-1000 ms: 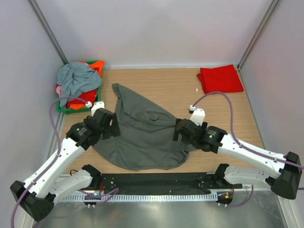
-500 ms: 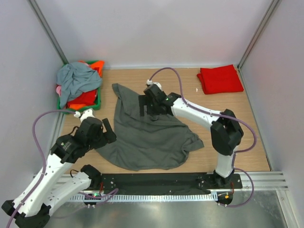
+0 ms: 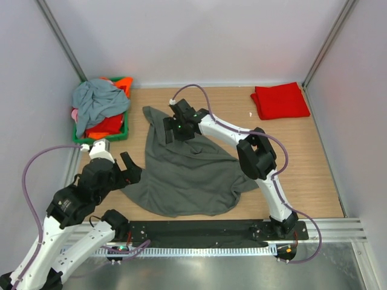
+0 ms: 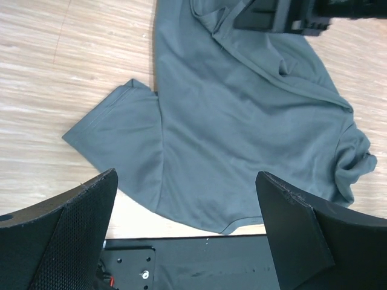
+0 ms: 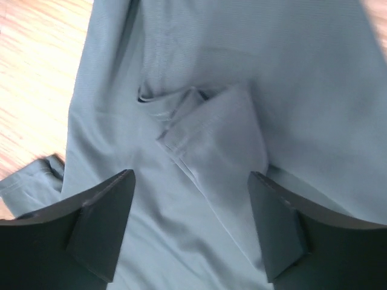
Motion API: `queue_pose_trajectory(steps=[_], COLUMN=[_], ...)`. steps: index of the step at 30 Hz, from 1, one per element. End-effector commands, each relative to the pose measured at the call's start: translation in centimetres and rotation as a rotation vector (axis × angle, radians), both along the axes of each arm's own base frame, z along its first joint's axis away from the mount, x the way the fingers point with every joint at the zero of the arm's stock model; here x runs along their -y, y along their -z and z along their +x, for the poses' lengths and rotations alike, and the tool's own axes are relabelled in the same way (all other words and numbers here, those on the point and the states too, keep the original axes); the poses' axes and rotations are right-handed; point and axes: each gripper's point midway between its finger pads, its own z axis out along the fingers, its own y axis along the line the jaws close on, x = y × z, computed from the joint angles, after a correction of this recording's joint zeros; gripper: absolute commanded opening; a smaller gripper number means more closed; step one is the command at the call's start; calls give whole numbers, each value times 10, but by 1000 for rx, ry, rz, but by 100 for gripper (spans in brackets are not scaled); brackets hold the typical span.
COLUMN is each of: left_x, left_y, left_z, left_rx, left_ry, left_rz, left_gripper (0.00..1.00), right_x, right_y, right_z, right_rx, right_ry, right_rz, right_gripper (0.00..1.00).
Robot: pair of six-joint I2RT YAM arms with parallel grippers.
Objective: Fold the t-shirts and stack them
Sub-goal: Flatten the tshirt out
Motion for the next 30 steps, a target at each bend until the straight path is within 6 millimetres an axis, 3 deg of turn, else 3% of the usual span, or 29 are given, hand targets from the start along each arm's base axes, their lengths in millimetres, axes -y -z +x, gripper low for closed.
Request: queue_pose_trajectory(steps=[1,2,5,9,10,11,12,14,17,22,27,28,30], left_x=[4,4,4,4,4,4,3,3,2,1,1,2,2], left_y=[-15,-15,-14,-13,-14,-14,-14,-15,-15,-15,-15,-15,-15], left_z=[8,8,8,8,8,8,8,8,7,7,7,8,8], left_rx=[82,84,80,76,77,77,81,86,89,90,91,88,87], left_ry=[12,12,11,12,11,10,10,7,5,1,0,1,0], left_rz=[-28,-29,-27,-23,-26,-25,-27,-30,-32,-30,-33,-31,-30], left_gripper=[96,96,96,95,95,95,95,95,95,94,94,93,93], right_x=[-13,-14,-13,-10,-7,-4,0,8,23,31,25,24,22], right_y=[-1,2,16,18,17,16,8,2,-9,7,23,26,27], right_z=[-3,-3,-6,-3,-3,-2,3,7,16,17,7,3,0], right_rx=[-22,-25,-46,-37,-30,-24,7,42,108,93,51,43,43], right_ry=[-75,-79,-81,-77,-71,-64,-46,-22,25,24,-4,-12,-19], right_rz=[13,14,-2,-19,-31,-45,-59,-84,-136,-202,-194,-199,-199], right_gripper=[76,67,54,40,43,57,63,71,73,73,69,67,51])
